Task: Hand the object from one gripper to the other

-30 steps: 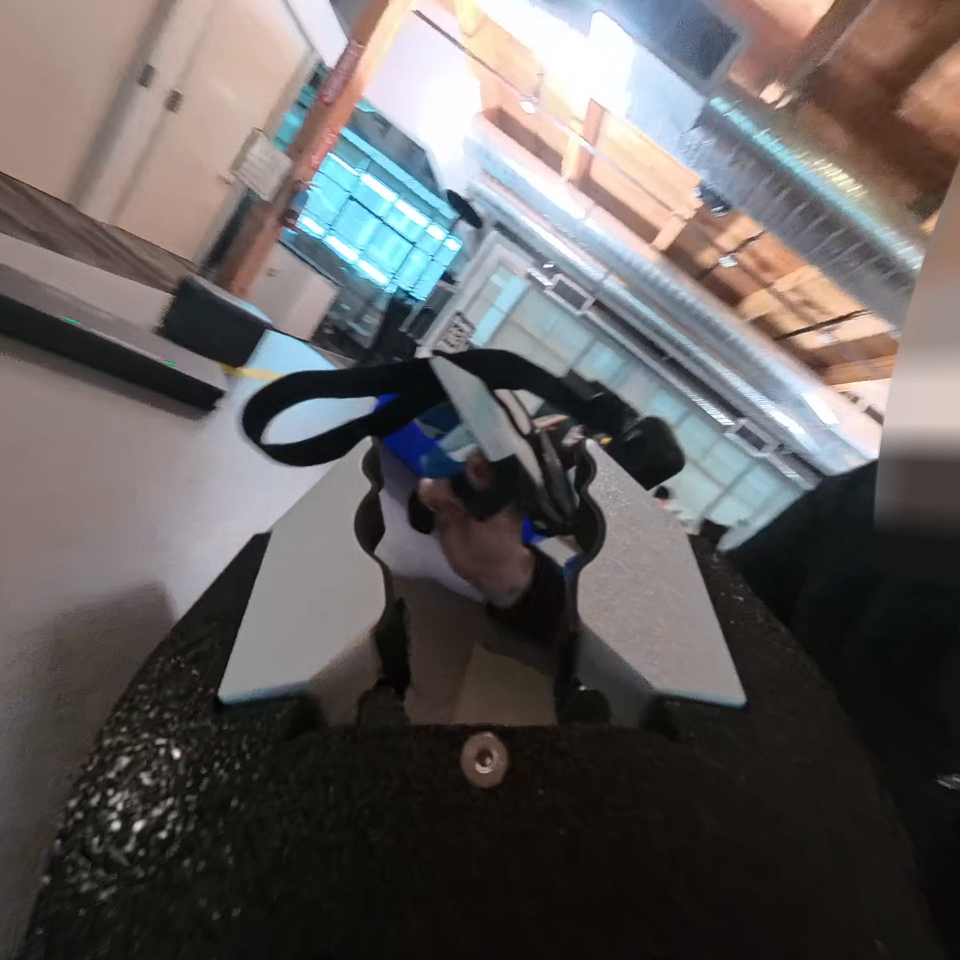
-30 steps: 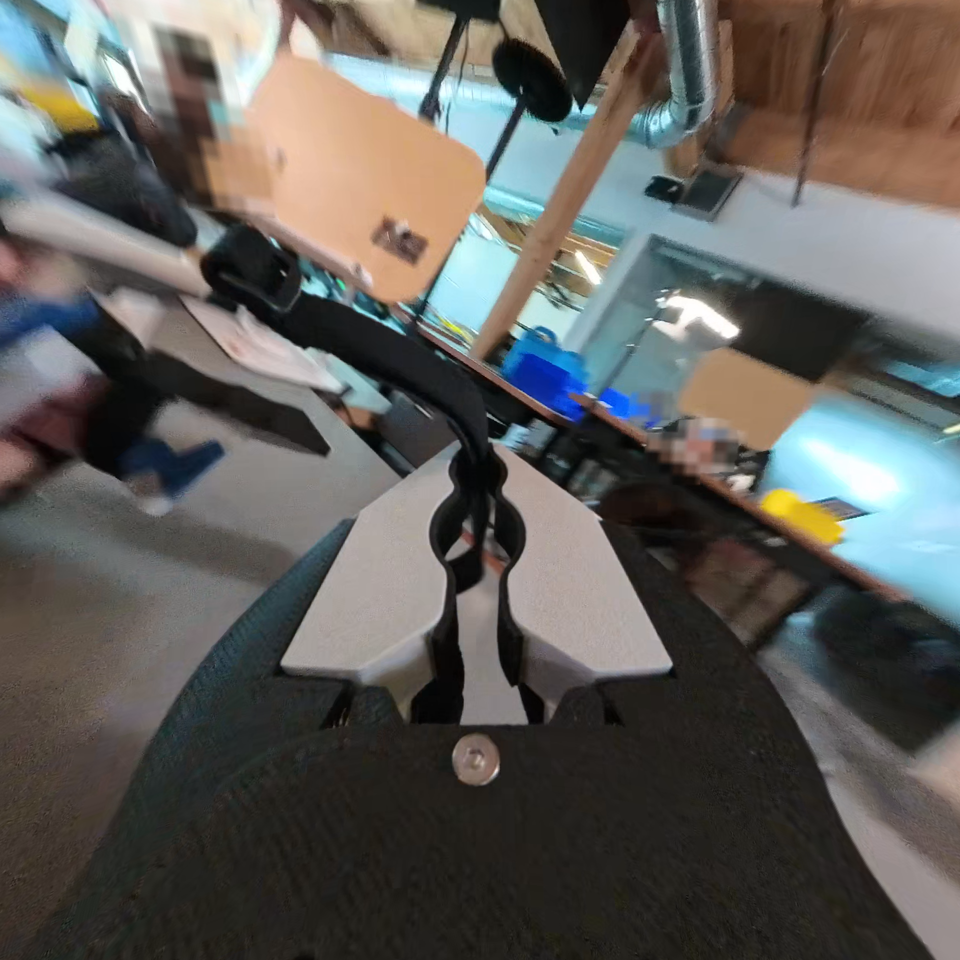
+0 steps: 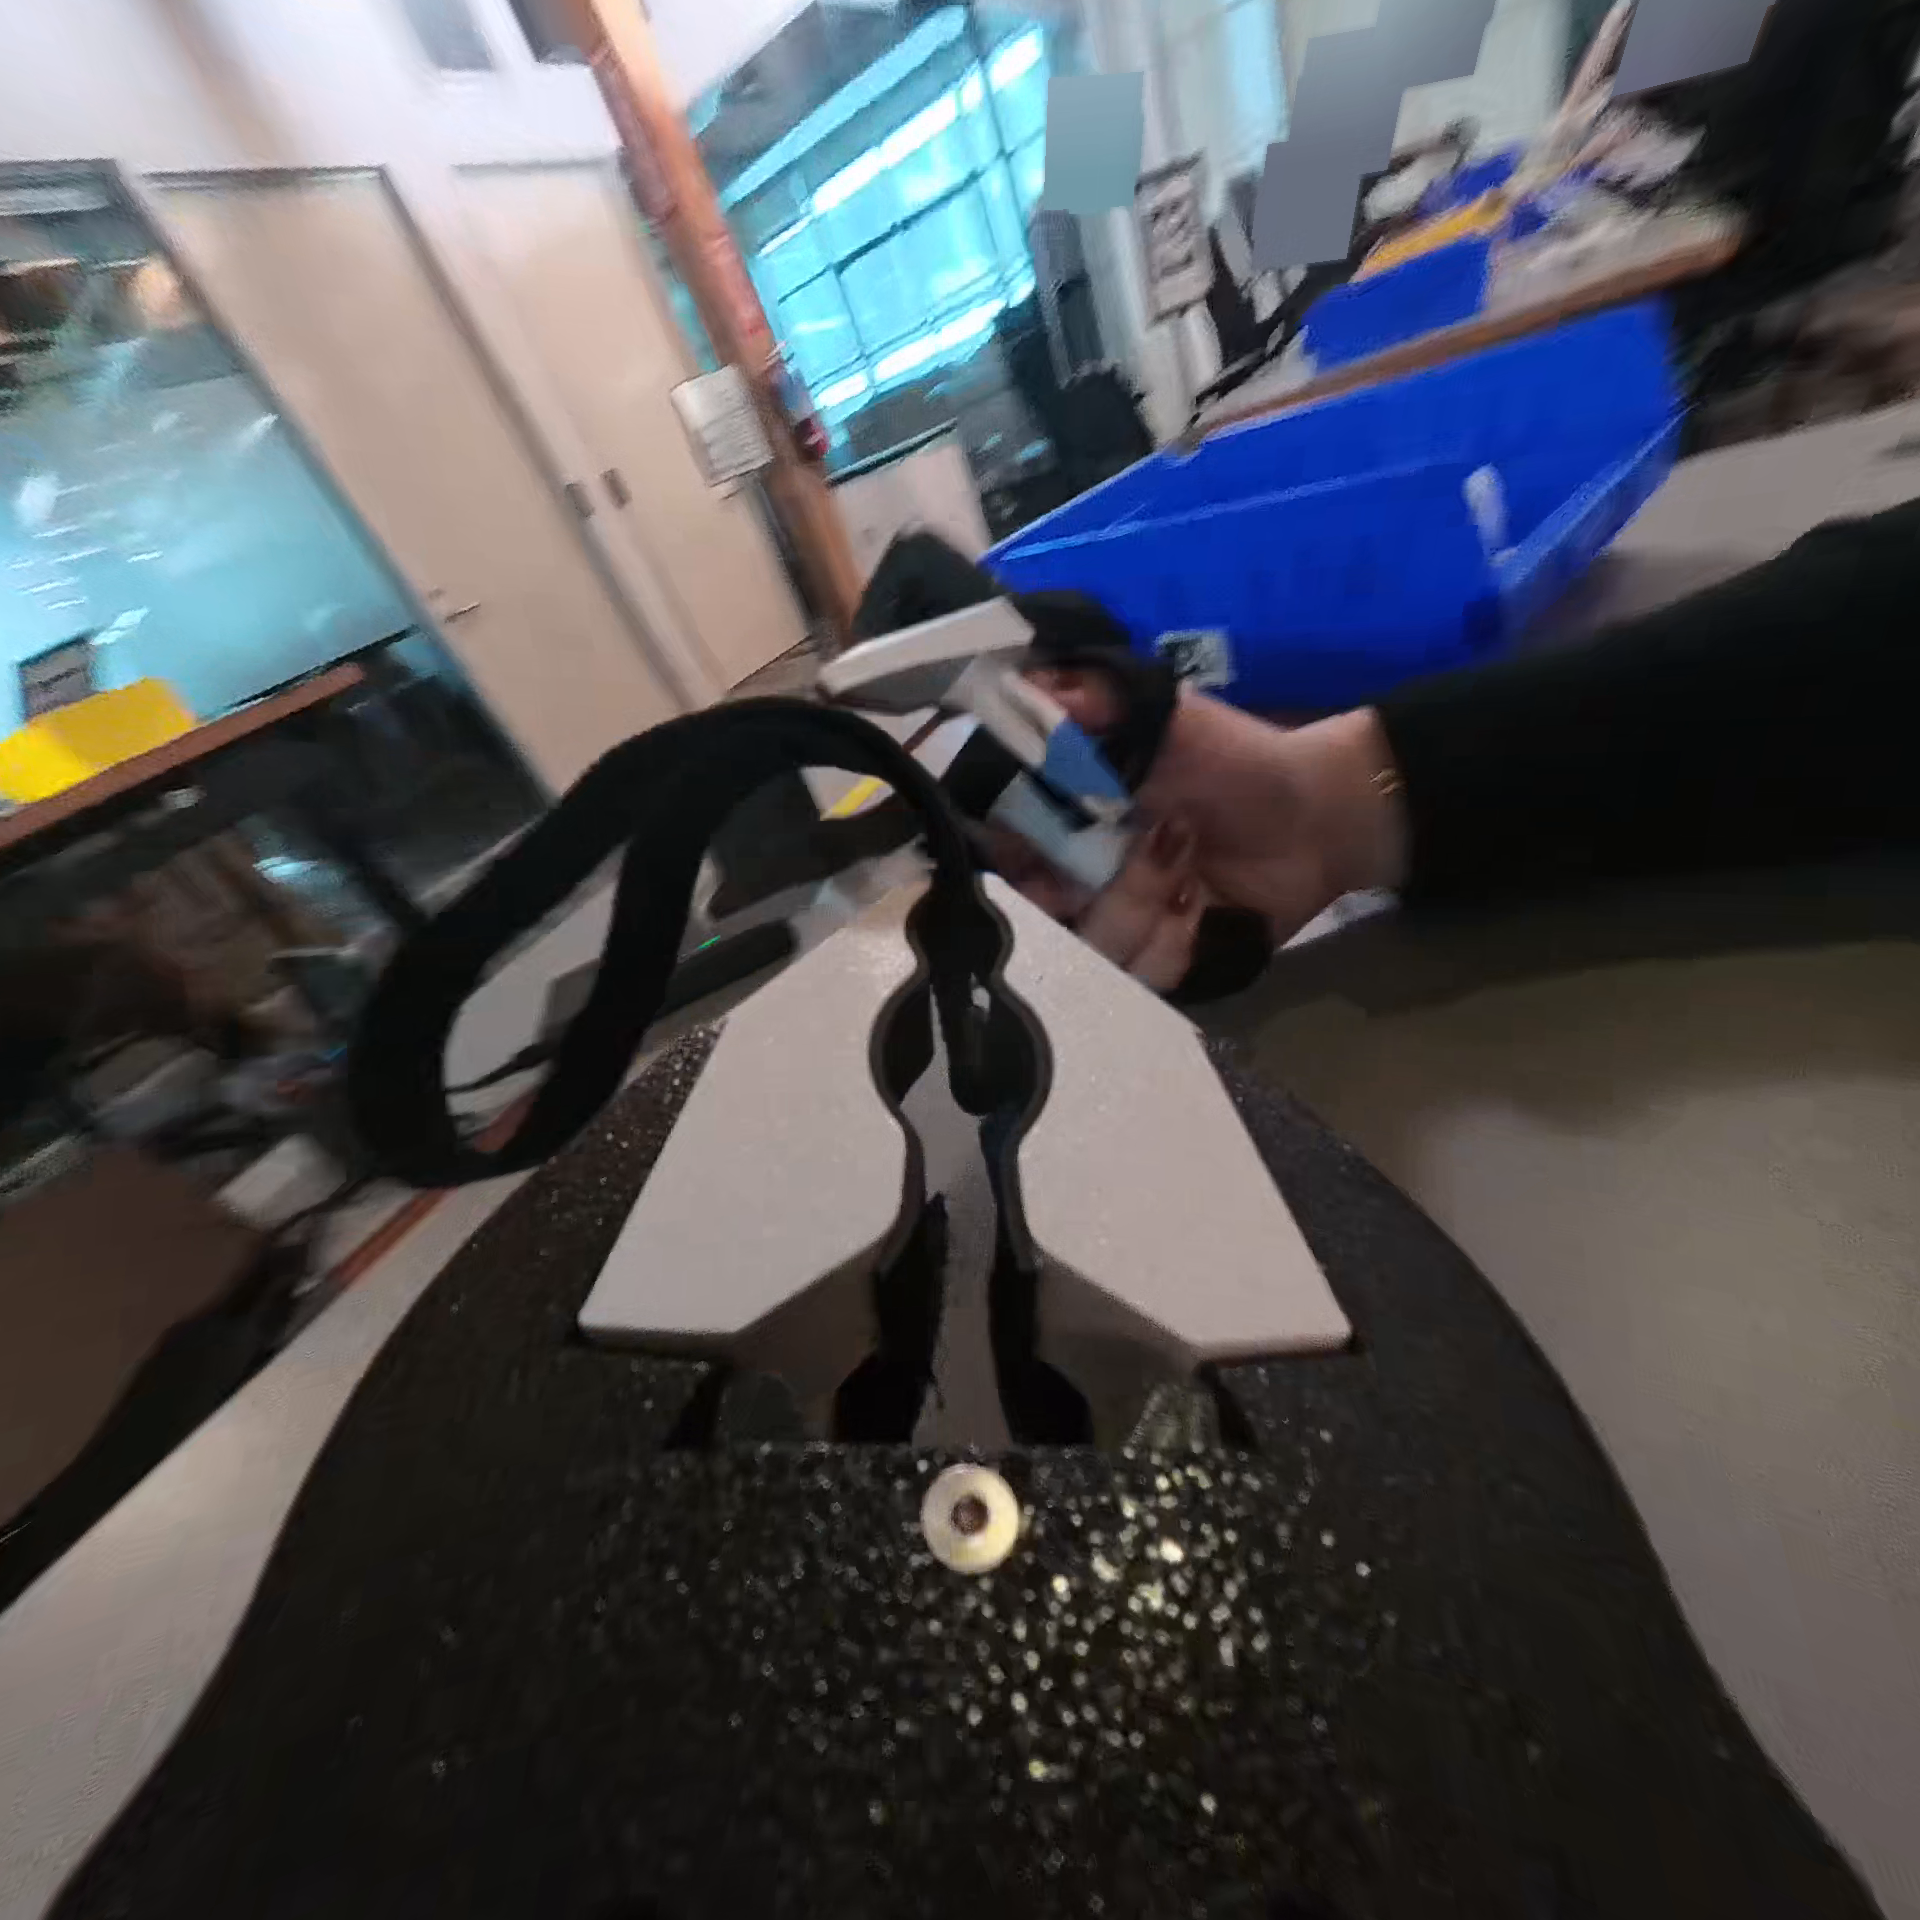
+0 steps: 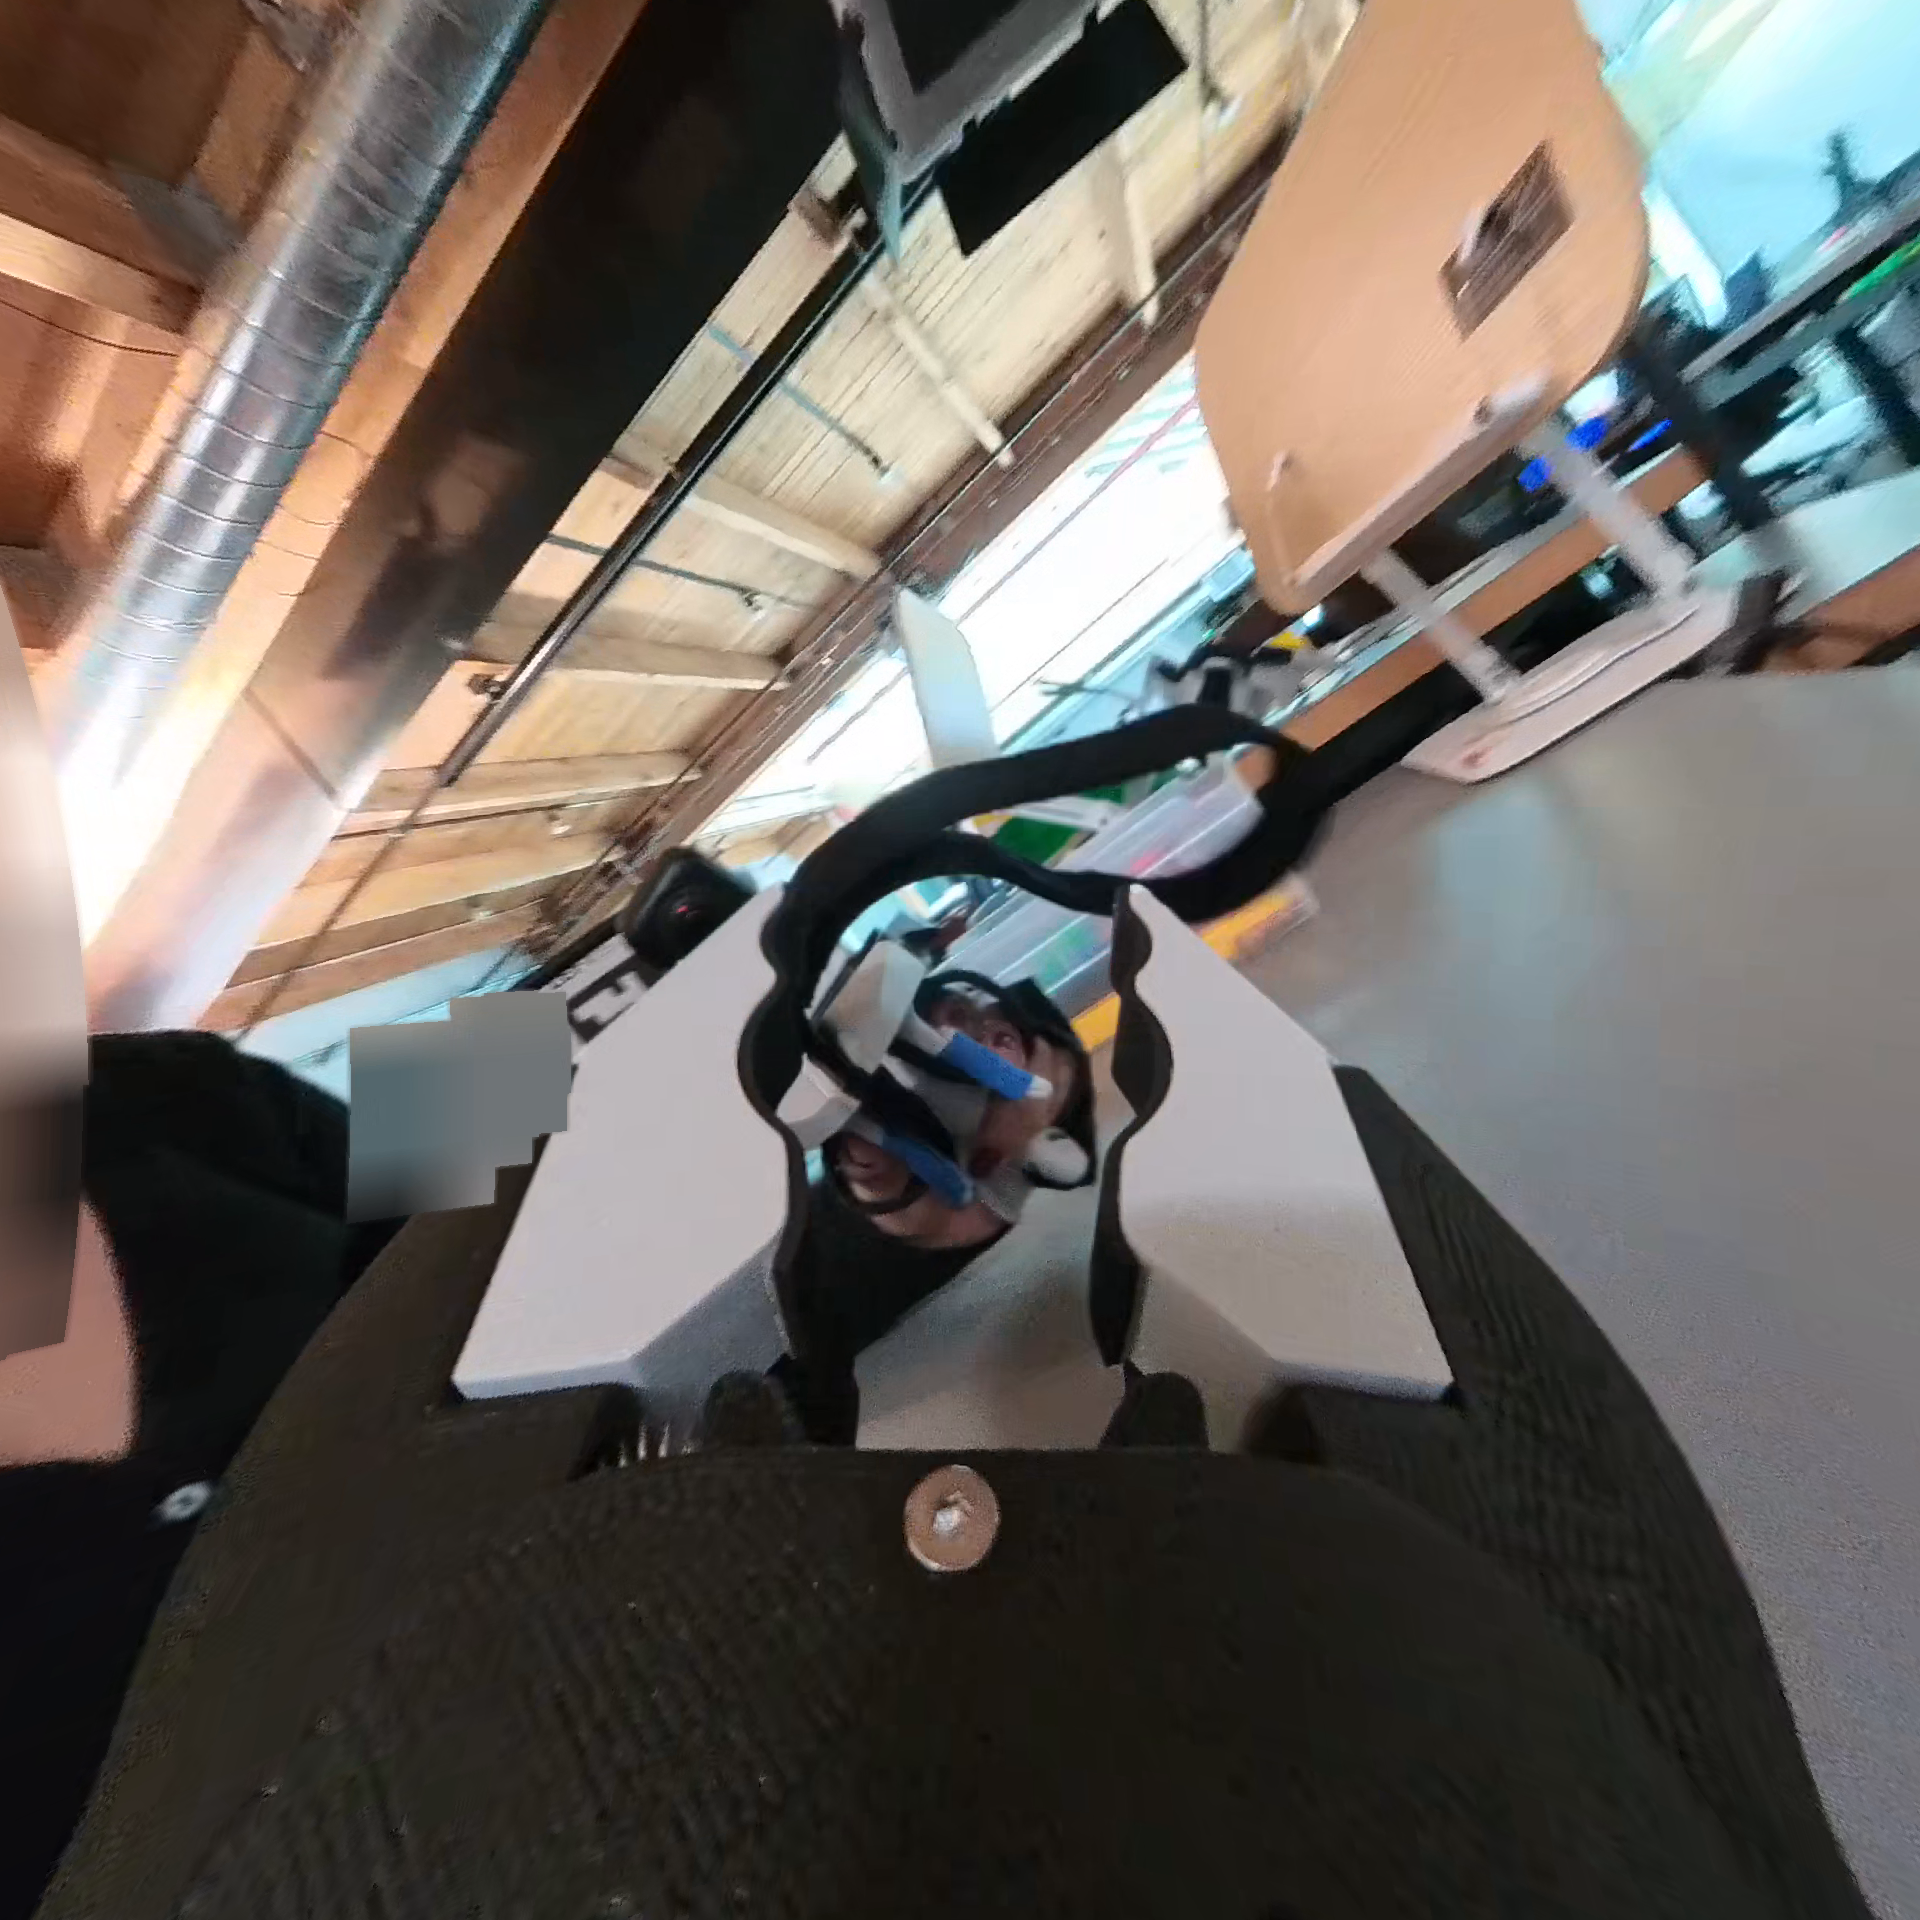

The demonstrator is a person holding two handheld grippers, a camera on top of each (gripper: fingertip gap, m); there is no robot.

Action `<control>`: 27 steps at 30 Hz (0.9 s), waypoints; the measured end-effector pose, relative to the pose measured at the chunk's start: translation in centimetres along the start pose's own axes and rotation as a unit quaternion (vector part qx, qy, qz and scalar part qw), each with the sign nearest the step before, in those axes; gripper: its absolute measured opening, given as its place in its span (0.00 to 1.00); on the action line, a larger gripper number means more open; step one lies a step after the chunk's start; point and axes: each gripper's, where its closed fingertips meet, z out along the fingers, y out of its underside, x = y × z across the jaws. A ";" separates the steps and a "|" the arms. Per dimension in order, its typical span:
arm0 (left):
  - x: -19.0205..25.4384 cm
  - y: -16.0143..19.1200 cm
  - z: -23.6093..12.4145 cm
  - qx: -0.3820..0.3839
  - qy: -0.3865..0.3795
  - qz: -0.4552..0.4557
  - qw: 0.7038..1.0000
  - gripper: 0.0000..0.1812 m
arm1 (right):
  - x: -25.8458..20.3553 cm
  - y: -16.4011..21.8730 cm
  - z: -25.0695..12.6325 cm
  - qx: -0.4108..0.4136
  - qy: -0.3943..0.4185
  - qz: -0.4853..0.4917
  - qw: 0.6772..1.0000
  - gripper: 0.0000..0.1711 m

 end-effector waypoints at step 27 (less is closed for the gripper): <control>-3.6 0.4 -1.2 0.085 -0.004 -0.248 0.965 0.38 | 1.2 0.5 -0.2 -0.086 0.193 -0.413 0.886 0.03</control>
